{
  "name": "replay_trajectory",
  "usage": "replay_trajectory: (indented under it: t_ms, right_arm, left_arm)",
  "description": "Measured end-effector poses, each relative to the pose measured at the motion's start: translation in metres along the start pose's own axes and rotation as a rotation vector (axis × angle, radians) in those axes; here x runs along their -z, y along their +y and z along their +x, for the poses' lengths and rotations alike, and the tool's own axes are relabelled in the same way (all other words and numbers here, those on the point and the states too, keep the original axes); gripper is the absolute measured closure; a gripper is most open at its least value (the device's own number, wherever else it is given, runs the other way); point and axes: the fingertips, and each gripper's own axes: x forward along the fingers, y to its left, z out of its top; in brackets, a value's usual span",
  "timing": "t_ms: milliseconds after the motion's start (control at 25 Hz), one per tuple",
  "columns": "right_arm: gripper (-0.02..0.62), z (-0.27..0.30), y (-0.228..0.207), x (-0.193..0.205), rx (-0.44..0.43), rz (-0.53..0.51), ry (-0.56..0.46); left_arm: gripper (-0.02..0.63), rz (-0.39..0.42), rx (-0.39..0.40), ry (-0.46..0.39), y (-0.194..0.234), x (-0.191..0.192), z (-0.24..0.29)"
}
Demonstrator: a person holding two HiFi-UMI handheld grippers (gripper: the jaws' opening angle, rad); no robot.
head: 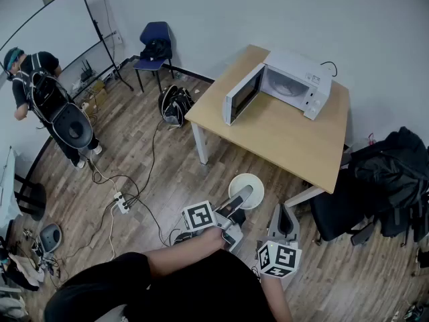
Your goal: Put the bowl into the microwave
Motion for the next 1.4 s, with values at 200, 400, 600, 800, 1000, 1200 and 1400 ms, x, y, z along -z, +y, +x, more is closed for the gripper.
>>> replay_trajectory:
  t_ms: [200, 400, 600, 800, 1000, 1200, 1400]
  right_arm:
    - [0.535, -0.007, 0.002, -0.002, -0.005, 0.007, -0.012]
    - [0.535, -0.015, -0.004, -0.001, 0.009, 0.010, -0.037]
    - [0.535, -0.015, -0.018, 0.011, 0.035, 0.010, -0.015]
    - [0.535, 0.001, -0.035, 0.019, 0.055, 0.016, 0.014]
    - [0.535, 0.035, -0.049, 0.021, 0.069, 0.009, 0.039]
    - [0.535, 0.083, -0.069, 0.016, 0.100, -0.001, 0.066]
    - [0.535, 0.149, -0.087, -0.004, 0.125, -0.007, 0.080]
  left_arm:
    - [0.370, 0.009, -0.007, 0.008, 0.000, 0.008, -0.002]
    - [0.370, -0.007, -0.010, -0.001, 0.000, 0.013, -0.003]
    - [0.370, -0.017, -0.025, -0.018, 0.012, 0.011, 0.001]
    - [0.370, -0.058, -0.031, -0.006, 0.031, 0.008, 0.021]
    - [0.370, -0.089, -0.017, 0.034, 0.054, -0.007, 0.059]
    - [0.370, -0.102, 0.001, 0.070, 0.067, -0.026, 0.104]
    - [0.370, -0.118, -0.009, 0.084, 0.082, -0.062, 0.151]
